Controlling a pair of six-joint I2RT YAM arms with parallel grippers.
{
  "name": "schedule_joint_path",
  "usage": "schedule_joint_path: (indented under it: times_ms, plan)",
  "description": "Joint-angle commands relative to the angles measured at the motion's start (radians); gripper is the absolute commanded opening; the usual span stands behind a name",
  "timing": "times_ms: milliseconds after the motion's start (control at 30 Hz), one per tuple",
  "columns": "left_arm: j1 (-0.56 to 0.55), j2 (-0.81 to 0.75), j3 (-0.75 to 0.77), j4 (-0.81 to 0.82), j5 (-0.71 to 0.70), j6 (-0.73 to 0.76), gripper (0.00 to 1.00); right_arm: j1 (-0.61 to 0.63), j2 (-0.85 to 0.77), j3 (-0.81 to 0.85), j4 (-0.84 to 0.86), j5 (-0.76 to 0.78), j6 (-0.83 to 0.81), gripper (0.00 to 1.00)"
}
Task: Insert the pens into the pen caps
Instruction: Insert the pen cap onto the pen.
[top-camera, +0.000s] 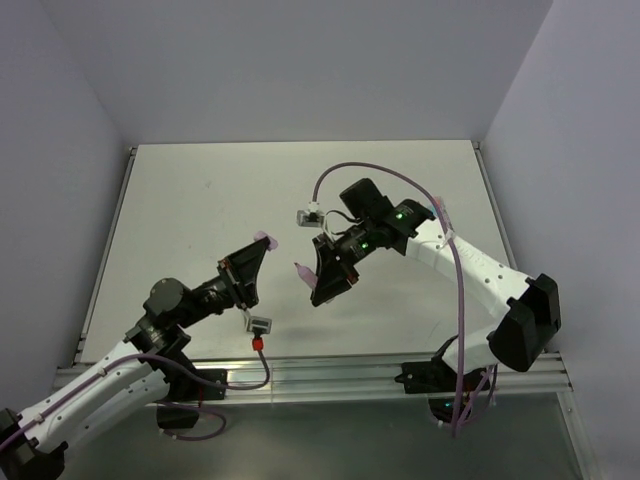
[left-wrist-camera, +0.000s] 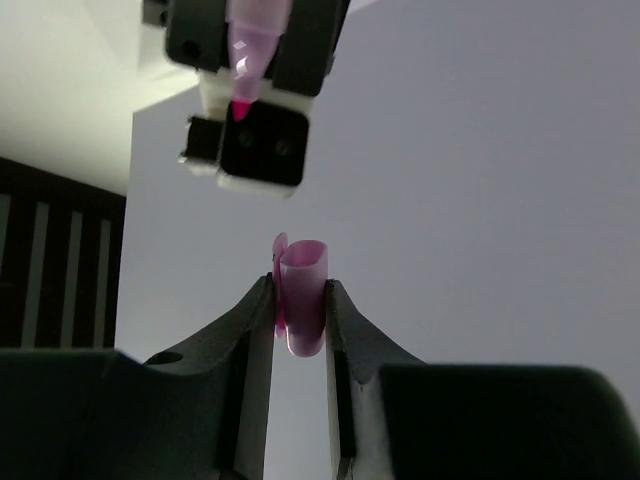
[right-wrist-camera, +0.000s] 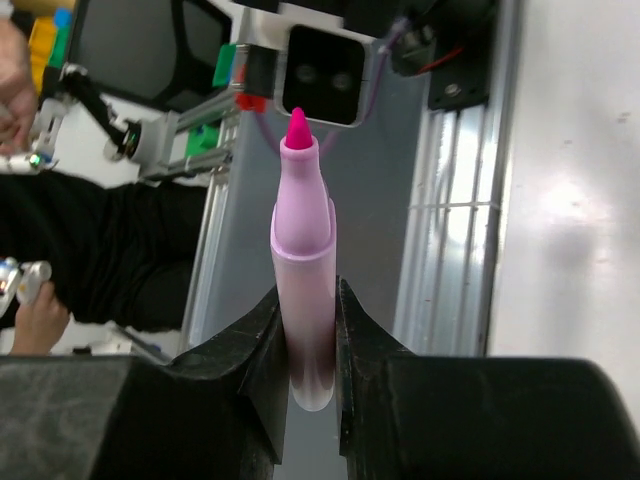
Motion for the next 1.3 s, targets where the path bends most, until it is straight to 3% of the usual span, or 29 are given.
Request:
schedule_joint_path:
  times_ms: [0,800,1267]
  plan:
    - [0.005,-0.032,-0.032,-0.006,0.134,0.114,0.00,0.065,-0.004,0.005,-0.015,-0.033,-0.025,0.00]
    - [0.005,-0.126,-0.046,-0.110,0.244,0.173,0.00,0.097,0.122,0.119,-0.052,-0.153,-0.026,0.00]
    - [0.004,-0.094,-0.029,-0.030,0.214,0.131,0.00,0.088,0.143,0.094,-0.052,-0.182,-0.034,0.00]
